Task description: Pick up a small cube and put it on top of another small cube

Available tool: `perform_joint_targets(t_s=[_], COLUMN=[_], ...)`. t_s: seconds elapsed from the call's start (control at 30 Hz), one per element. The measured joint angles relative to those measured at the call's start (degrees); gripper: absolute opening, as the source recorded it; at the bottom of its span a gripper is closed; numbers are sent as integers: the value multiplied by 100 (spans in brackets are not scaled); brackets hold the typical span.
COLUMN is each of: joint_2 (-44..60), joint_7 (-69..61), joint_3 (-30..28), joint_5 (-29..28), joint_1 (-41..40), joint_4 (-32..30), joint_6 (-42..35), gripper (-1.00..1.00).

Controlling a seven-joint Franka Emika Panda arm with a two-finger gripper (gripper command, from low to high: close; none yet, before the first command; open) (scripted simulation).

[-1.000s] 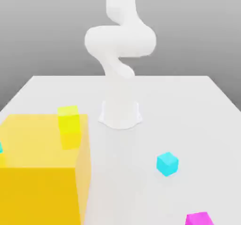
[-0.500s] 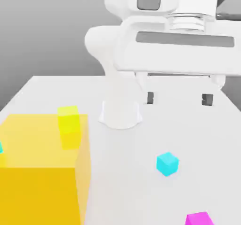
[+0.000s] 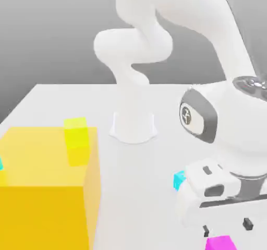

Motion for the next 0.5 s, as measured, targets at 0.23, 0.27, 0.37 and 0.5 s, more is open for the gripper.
perform_joint_targets(t_s=[0.23, 0.27, 0.37, 0.5], joint_2=[376, 461, 89, -684], joint_7=[77, 98, 1, -233], joint_3=[-129, -160, -39, 230], joint_5=[-105, -133, 4, 294], joint_1=[109, 134, 44, -101], joint_4=[84, 103, 16, -418], joint_6=[284, 348, 63, -279], gripper=[-100, -100, -100, -100])
